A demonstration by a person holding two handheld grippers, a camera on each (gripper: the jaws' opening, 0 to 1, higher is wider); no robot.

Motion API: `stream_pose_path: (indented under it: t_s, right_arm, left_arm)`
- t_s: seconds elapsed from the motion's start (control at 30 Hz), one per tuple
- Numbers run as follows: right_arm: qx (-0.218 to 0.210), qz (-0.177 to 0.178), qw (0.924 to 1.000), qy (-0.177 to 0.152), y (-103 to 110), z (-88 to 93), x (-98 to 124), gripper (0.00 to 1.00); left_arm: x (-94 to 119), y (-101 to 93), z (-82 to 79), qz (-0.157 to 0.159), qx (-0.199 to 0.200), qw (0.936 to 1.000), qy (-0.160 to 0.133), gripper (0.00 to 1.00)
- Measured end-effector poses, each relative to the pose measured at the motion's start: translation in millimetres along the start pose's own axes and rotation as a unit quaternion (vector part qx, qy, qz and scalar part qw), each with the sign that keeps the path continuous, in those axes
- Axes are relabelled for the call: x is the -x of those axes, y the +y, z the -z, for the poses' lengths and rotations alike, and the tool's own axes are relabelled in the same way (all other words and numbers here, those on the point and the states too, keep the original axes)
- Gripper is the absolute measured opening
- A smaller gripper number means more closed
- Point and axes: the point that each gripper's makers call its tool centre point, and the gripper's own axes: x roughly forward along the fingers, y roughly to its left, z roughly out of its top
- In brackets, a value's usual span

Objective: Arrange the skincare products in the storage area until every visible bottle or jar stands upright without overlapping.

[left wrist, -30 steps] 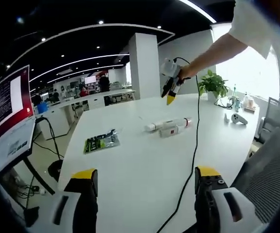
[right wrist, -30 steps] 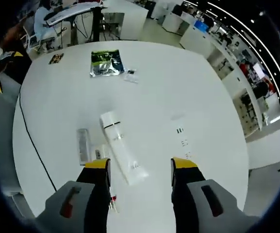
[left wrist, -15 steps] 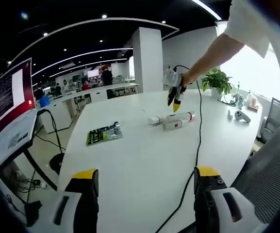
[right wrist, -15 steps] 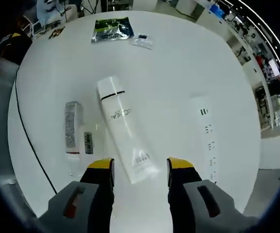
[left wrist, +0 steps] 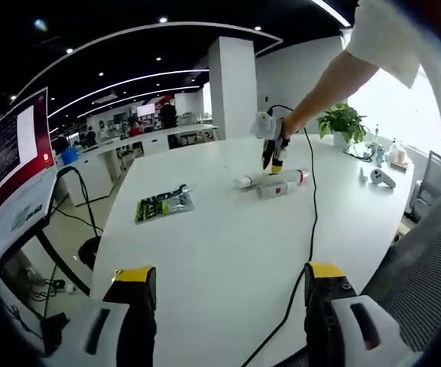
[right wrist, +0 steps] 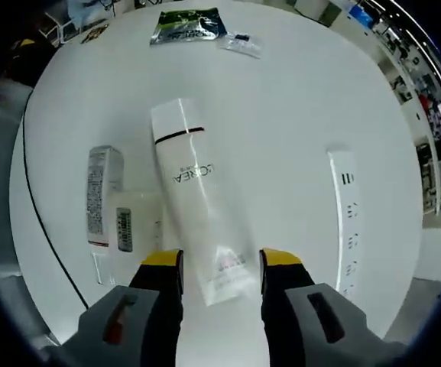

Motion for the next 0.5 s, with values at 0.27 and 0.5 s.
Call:
stream_pose_path:
  t_s: [0.27, 0.5]
  right_arm:
    - [0.021, -0.022, 0.9995, 0.004, 4.5, -0.1, -7.7, 0.35]
    - [0.045, -0.049, 0.9977, 0.01, 4.4, -1.3, -10.3, 0.34]
  left_arm:
    - [0.1, 2.9, 1.0, -0.006, 0.005, 1.0, 0.002, 0.81]
    - [-0.7, 2.1, 4.3, -0.005, 0.002, 0.9999, 0.01, 0.81]
